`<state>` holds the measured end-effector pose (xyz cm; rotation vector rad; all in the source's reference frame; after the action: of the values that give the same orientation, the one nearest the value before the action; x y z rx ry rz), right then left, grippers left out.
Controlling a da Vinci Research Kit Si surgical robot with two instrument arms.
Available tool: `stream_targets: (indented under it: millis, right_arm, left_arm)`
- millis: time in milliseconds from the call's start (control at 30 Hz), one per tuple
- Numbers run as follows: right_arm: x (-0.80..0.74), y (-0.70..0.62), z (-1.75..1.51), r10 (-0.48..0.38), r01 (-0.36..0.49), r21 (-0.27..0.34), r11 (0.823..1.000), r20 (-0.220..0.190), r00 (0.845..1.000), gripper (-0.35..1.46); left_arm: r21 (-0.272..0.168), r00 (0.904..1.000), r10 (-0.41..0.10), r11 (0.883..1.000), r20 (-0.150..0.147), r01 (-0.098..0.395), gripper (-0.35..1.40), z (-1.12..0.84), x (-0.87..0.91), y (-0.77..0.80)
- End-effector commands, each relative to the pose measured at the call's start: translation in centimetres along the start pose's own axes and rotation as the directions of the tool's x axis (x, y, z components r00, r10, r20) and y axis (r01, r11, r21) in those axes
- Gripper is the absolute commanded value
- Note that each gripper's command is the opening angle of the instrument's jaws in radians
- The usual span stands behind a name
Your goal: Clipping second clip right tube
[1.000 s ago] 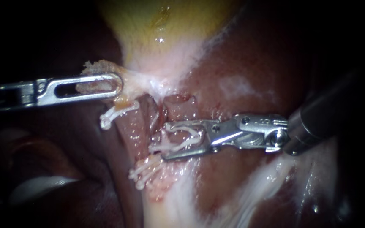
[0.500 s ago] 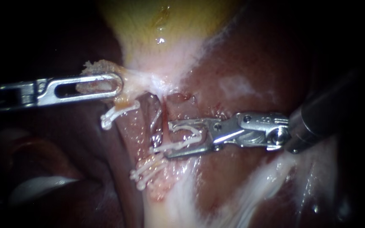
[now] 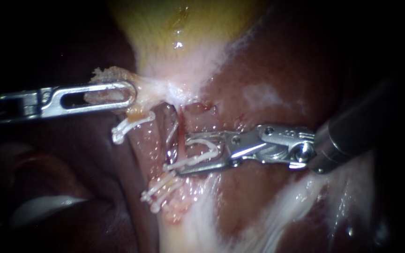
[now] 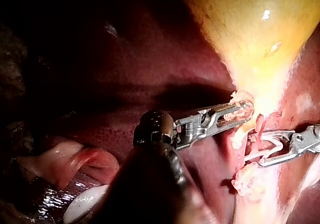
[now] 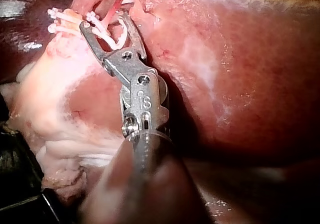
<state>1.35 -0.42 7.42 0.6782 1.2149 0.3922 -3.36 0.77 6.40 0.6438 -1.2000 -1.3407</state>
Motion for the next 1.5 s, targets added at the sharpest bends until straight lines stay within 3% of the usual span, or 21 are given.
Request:
stream_targets:
  millis: [33, 567, 1133, 1500]
  right_arm:
    - [0.01, 0.0, 0.01, -0.001, 0.001, 0.004, 1.0, -0.003, 1.0, 0.45]
    - [0.06, -0.02, 0.22, 0.064, -0.061, 0.048, 0.997, -0.046, 0.997, 0.44]
    - [0.04, -0.03, 0.24, 0.082, -0.079, 0.059, 0.995, -0.049, 0.995, 0.44]
    - [0.06, -0.12, 0.17, 0.095, -0.089, 0.09, 0.992, -0.065, 0.993, 0.45]
  left_arm:
    - [0.0, 1.0, 0.0, 1.0, 0.0, 0.0, -0.35, 0.0, 0.0, 0.0]
    - [-0.001, 1.0, 0.0, 1.0, 0.001, 0.0, -0.35, 0.0, 0.0, -0.01]
    - [-0.001, 1.0, 0.0, 1.0, 0.001, 0.0, -0.35, 0.0, 0.0, -0.01]
    - [-0.001, 1.0, 0.0, 1.0, 0.0, 0.0, -0.35, 0.0, 0.0, -0.01]
